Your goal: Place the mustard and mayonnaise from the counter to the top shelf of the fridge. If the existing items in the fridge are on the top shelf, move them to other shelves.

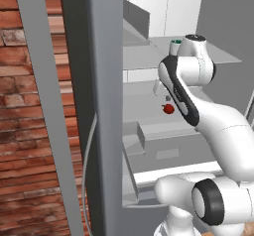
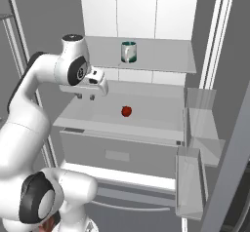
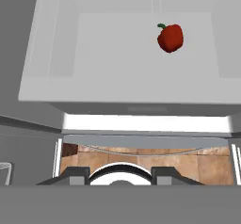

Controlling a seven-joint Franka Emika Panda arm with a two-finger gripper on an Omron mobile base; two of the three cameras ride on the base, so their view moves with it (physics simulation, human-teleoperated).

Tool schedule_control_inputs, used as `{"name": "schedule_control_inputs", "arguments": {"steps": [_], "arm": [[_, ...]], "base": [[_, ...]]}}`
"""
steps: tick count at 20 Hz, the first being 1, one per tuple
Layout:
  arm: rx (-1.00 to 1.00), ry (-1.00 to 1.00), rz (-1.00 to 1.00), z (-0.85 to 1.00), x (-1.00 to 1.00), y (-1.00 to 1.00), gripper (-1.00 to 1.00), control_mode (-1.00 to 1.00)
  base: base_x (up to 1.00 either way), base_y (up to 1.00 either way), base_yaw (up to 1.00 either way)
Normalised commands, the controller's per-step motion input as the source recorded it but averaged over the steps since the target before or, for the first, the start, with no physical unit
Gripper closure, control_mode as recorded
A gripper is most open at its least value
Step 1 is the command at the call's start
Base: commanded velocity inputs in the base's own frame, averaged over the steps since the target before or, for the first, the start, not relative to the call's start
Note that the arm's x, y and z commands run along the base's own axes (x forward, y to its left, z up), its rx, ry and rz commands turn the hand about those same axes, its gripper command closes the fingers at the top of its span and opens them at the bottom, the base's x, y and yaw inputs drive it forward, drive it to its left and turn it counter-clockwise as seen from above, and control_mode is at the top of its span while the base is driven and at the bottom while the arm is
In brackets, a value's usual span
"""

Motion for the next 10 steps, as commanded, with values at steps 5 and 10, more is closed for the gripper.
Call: {"name": "schedule_control_inputs", "arguments": {"steps": [5, 10], "arm": [[0.00, -0.01, 0.00, 0.00, 0.00, 0.00, -1.00, -1.00], [0.17, -0.19, 0.00, 0.43, -0.15, -0.21, -1.00, -1.00]], "base": [[0.00, 0.00, 0.00], [0.00, 0.00, 0.00]]}}
